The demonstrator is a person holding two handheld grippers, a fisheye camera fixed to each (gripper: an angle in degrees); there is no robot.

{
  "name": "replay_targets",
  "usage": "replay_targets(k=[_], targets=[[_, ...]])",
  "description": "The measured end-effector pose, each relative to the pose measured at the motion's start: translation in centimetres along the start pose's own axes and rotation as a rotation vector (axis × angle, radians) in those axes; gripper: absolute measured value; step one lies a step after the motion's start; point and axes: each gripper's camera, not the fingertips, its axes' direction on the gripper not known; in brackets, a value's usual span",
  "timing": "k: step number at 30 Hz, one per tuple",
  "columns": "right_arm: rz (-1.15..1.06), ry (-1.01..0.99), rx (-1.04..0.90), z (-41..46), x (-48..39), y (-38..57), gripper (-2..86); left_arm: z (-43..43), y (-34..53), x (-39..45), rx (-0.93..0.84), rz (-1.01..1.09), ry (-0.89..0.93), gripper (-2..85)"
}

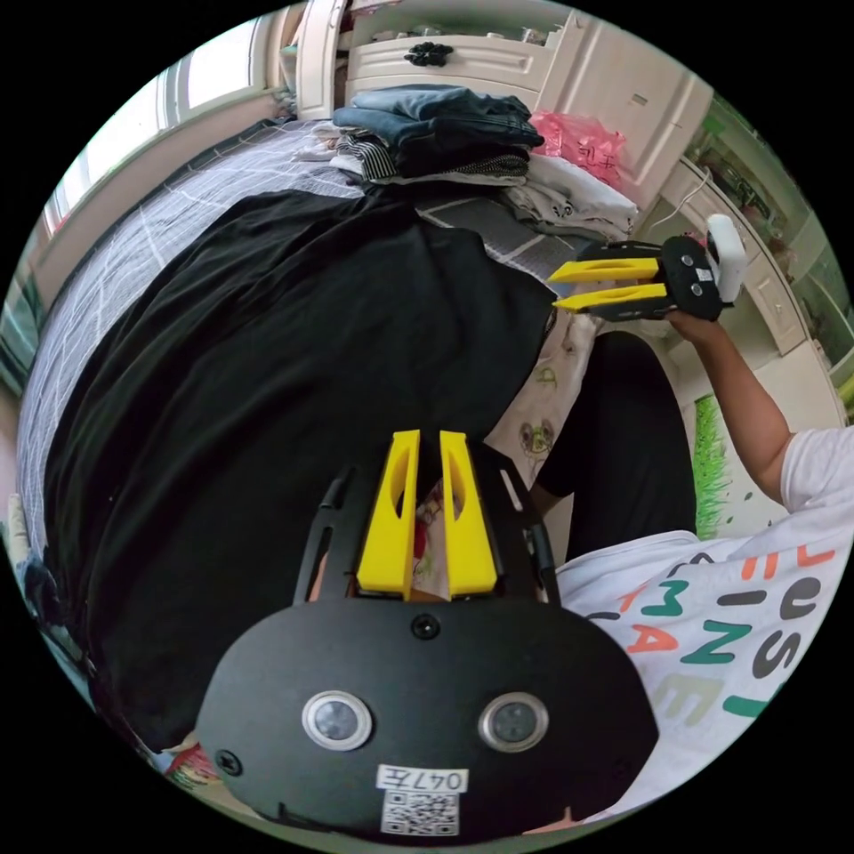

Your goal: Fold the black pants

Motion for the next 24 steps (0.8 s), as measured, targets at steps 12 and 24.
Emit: replay_targets(k=[12,24], targets=[[-0.116,0.032,-0.051,0.6,-1.9,-1.8,2.6,-1.3,3.0,-2.5,0.001,-0.021,0.014,4.8],[-0.048,0.124,-0.079,0.9,0.0,-1.8,-0.1,-2.4,5.0,-4.5,-0.013,0.007,-0.023,4.7]])
